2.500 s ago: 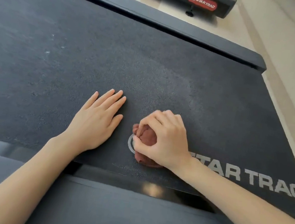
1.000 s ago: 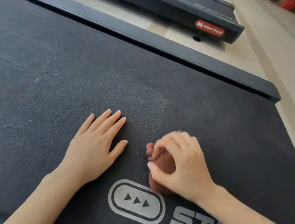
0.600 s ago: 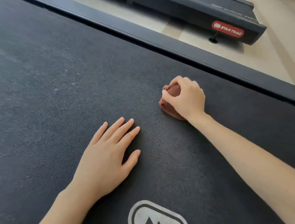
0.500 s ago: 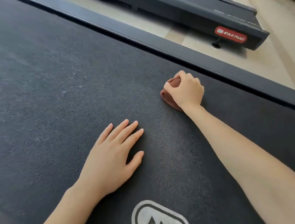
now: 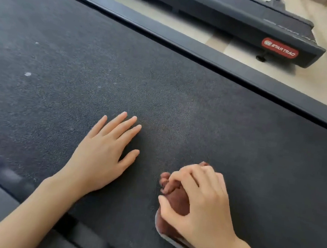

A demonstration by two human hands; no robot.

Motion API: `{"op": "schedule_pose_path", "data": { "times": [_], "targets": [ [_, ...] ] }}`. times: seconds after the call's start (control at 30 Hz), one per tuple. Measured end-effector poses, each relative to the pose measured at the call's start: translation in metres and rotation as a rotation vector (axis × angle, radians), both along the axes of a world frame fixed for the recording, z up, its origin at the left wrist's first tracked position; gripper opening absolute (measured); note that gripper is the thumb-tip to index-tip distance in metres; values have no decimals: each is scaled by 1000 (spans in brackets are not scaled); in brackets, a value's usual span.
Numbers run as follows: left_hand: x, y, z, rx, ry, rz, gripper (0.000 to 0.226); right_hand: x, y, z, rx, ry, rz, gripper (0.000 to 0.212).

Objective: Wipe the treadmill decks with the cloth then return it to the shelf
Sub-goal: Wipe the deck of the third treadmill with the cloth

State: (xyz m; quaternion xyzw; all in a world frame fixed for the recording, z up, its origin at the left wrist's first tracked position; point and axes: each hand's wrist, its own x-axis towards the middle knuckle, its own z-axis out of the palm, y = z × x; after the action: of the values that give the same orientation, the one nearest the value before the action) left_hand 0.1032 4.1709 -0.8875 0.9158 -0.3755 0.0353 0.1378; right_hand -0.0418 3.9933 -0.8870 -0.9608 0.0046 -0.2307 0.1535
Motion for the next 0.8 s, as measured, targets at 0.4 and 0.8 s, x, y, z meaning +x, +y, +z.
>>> {"op": "schedule_pose_path", "data": {
  "times": [0.4, 0.8],
  "targets": [
    [29, 52, -6, 33, 53, 120, 73, 178, -9, 3, -2, 43, -155, 31],
    [38, 84, -12, -44, 77, 401, 60, 175, 13, -2, -46, 30, -187, 40]
  ]
}}
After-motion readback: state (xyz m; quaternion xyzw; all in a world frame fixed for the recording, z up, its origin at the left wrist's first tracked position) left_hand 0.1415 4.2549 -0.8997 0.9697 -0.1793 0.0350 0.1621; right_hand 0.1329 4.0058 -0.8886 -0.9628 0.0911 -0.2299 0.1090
